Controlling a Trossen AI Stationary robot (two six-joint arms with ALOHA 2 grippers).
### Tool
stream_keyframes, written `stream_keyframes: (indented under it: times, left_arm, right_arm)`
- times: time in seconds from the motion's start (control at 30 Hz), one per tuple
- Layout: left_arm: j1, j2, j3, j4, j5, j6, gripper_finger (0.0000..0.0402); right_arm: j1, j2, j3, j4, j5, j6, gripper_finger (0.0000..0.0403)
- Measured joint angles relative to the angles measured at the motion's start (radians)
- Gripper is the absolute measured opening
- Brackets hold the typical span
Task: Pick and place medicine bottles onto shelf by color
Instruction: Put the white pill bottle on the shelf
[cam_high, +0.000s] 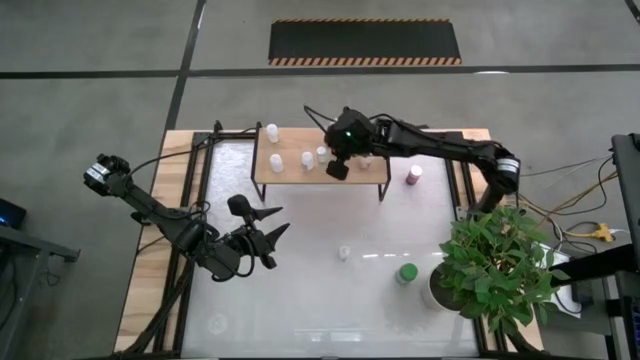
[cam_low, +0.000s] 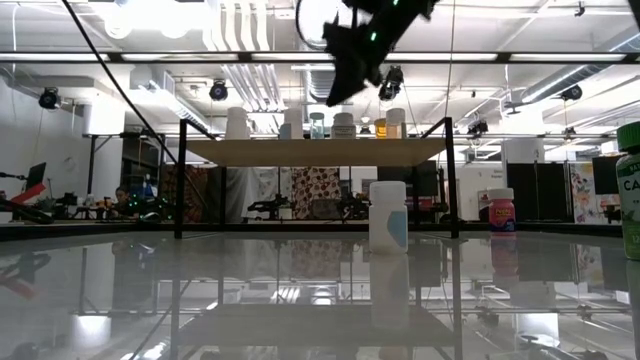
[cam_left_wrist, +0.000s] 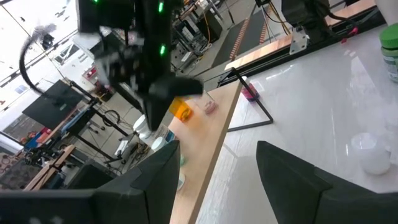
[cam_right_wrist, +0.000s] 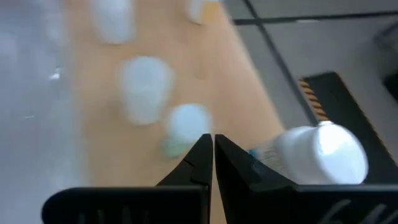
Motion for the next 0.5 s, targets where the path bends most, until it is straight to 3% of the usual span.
stream_keyframes:
  times: [0.13, 0.33, 0.5]
  left_arm:
    - [0.000, 0.000, 0.000, 0.000, 0.000, 0.004, 0.0195]
    - [0.000, 0.000, 0.000, 0.006, 0.000, 0.003, 0.0195]
    - [0.000, 0.000, 0.000, 0.028, 0.000, 0.003, 0.0195]
  right_arm:
    - [0.061, -0.072, 0.000, -0.089, -0.085, 0.001, 0.0009]
    - [0.158, -0.151, -0.045, -0.186, -0.316, 0.058, 0.0009]
    - [0.278, -0.170, -0.145, -0.180, -0.343, 0.078, 0.0009]
